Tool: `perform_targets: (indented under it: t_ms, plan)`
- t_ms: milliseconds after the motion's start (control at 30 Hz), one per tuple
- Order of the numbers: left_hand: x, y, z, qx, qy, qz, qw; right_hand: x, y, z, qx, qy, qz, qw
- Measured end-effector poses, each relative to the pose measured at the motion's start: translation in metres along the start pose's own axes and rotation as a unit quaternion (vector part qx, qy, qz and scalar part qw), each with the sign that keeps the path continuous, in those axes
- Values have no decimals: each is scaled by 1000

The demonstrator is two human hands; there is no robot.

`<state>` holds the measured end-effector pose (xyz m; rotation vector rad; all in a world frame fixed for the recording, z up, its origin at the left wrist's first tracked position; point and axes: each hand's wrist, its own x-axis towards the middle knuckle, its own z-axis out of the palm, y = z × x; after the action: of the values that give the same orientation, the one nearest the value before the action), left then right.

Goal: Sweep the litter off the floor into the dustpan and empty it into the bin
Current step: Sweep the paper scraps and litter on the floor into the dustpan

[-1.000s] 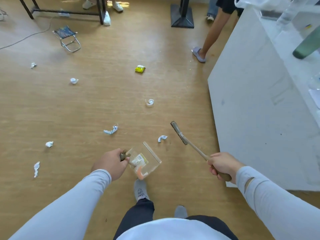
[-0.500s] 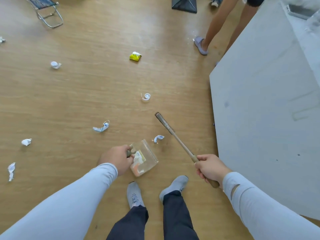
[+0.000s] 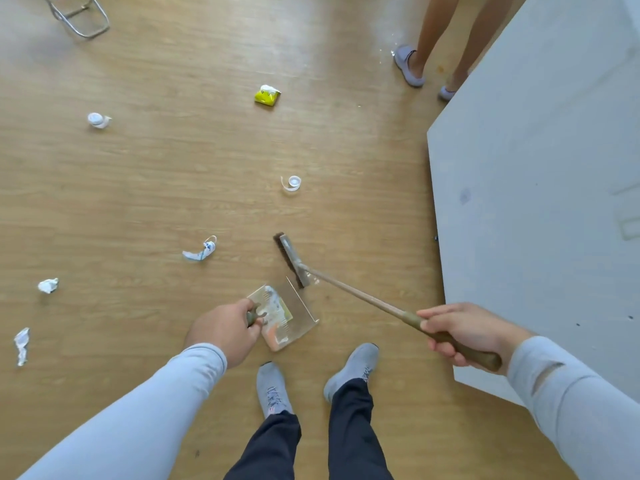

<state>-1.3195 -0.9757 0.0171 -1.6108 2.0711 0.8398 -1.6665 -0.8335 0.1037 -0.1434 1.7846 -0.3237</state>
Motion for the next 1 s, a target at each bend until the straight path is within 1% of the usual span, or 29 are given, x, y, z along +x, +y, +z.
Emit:
perform_targets:
  t_ms: [100,300,400,533,600,700,767,867,1000]
  plan:
    - [2,2,-2,1,1,0,1000,-7,0,4,2,8,-19,1000]
    - [1,-1,-5,-8,-1,0,1000,-10,0,34,-8,60,-56,997]
    - [-1,-1,-3,-7,5,5,1000,-10,18,51,-13,85,-43,995]
    - [-3,-1,-4,-1,7,7,1000,-7,43,80,4,98,-16,995]
    - [-3,-3,-3,-2,4,6,1000,-5,50,100,10,92,4,996]
    - [-3,-5,-2,-4,6,6,1000,-7,54,122,31,38,27,998]
    - [-3,-5,-2,-7,5,7,1000,-12,51,112,59,14,36,998]
    - [-3,-5,-4,-12,1,9,1000,-26,48,75,89,18,33,995]
    - [-4,-6,-5,-11,-2,9,1000,-44,43,66,25,34,-14,999]
